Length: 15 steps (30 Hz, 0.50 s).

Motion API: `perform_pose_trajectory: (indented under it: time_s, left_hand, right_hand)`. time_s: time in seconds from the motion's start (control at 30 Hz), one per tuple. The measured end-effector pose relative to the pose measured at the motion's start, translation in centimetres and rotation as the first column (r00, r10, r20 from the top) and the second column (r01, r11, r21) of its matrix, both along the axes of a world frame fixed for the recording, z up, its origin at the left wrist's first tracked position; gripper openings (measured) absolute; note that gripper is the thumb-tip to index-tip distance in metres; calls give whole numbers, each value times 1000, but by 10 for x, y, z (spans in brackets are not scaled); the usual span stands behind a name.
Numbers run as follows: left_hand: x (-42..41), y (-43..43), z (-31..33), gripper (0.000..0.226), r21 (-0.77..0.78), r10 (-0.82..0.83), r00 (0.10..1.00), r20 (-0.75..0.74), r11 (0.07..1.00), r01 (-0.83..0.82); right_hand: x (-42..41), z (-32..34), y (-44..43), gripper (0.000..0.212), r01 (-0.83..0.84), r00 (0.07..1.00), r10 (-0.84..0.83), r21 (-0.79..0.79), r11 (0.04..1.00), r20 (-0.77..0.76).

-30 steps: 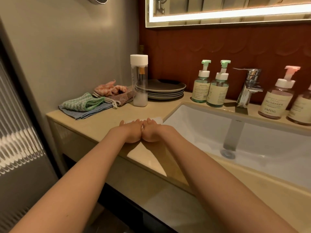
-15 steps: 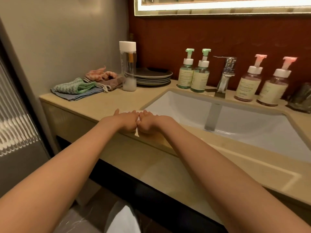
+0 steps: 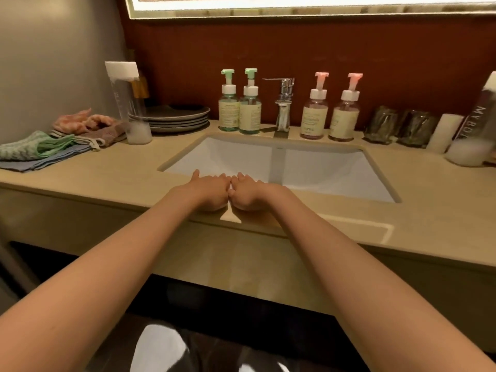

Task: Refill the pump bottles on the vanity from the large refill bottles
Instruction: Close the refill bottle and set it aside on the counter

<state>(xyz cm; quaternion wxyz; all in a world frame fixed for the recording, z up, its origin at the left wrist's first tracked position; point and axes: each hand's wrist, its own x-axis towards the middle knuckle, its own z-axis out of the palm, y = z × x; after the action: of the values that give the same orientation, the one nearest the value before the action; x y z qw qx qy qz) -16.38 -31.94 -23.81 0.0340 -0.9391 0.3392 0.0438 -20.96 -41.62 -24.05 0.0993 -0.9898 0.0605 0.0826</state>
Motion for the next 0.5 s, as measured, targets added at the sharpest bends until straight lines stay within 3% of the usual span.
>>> perform_pose_trajectory:
  time_s: [0.17, 0.33, 0.5]
  left_hand:
    - [-19, -36, 5, 40, -46, -105, 994, 14, 993, 106]
    - [-26, -60, 11, 31, -192, -187, 979, 78, 961, 199]
    - [-27, -81, 13, 19, -293, -231, 959, 166, 917, 271]
  right_hand:
    - [-35, 2, -33, 49, 81, 995, -84, 51, 995, 54]
    - [-62, 11, -58, 35, 167, 983, -175, 129, 978, 54]
    - [-69, 9, -67, 28, 272, 916, -319, 208, 940, 242]
